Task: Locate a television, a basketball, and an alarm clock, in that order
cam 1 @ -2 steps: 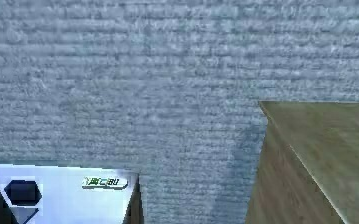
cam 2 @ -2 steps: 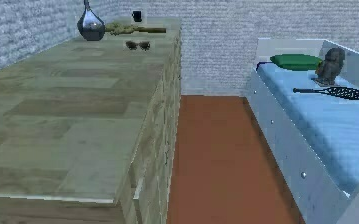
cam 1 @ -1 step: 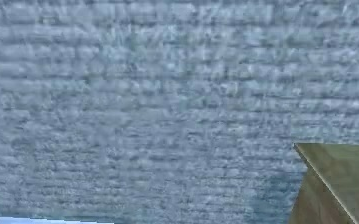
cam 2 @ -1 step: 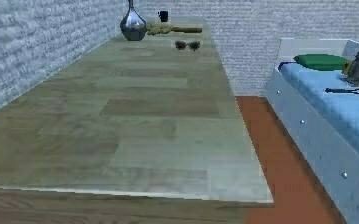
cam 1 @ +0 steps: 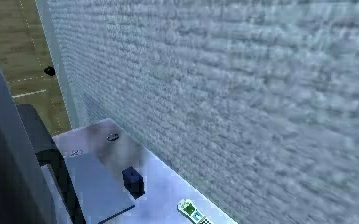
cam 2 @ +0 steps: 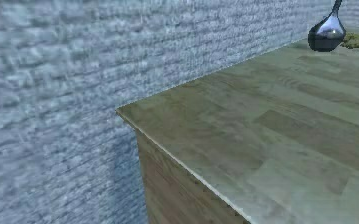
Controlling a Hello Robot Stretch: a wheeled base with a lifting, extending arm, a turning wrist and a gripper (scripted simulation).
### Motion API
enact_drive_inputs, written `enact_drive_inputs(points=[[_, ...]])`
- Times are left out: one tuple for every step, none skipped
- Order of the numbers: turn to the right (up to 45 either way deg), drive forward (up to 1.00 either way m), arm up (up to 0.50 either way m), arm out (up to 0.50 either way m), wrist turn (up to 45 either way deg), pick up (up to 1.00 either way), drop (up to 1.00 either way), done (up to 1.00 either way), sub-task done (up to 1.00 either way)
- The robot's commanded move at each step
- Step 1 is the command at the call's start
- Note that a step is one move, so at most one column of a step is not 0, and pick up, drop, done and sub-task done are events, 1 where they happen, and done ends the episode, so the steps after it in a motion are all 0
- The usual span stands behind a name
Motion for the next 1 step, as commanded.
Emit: enact_drive_inputs(points=[[-15.0, 0.0, 0.0, 0.0, 0.0, 0.0, 0.0, 0.0, 0.0]])
